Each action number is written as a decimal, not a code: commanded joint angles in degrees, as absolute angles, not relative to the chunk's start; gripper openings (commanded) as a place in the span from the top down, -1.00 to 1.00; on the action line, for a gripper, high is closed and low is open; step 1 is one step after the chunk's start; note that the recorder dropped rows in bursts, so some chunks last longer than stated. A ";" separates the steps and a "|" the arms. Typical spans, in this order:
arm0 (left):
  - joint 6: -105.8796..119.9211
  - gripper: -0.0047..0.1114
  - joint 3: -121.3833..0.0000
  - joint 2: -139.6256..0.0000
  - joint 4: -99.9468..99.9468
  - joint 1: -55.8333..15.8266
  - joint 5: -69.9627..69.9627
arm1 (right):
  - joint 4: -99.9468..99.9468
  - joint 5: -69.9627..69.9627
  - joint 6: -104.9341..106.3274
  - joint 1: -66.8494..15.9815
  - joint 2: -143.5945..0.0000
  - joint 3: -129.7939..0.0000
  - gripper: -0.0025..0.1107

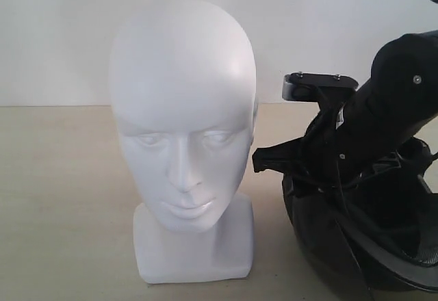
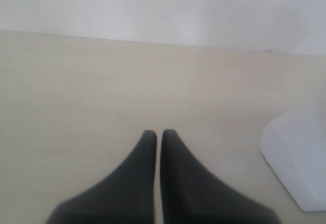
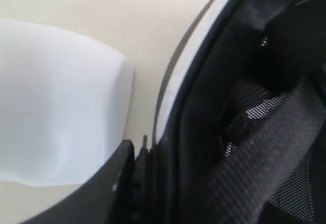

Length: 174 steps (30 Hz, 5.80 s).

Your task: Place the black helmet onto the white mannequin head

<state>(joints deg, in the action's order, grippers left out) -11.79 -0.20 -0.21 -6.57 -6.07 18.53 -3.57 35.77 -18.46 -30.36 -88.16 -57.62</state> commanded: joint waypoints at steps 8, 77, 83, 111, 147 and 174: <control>-11.55 0.84 0.00 0.00 -6.65 -5.90 18.44 | -9.07 37.10 -16.87 -26.69 -80.72 -57.83 0.96; -11.55 0.84 0.00 0.00 -6.65 -5.90 18.44 | -96.27 60.82 36.84 12.48 -71.44 -57.83 0.96; -11.55 0.84 0.00 0.00 -6.65 -5.90 18.44 | -89.13 52.87 31.01 11.34 -68.59 -57.83 0.96; -11.55 0.84 0.00 0.00 -6.65 -5.90 18.44 | 5.93 -4.26 -77.68 -18.83 -62.07 -53.62 0.96; -11.55 0.84 0.00 0.00 -6.65 -5.90 18.44 | 32.46 -51.91 -120.08 -2.19 -68.15 -48.69 0.96; -11.55 0.84 0.00 0.00 -6.65 -5.90 18.44 | 11.09 -69.96 -120.25 2.87 -82.23 -51.44 0.96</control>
<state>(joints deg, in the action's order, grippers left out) -11.79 -0.20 -0.21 -6.57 -6.07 18.53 13.45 -63.59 -120.09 2.85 -82.16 -48.46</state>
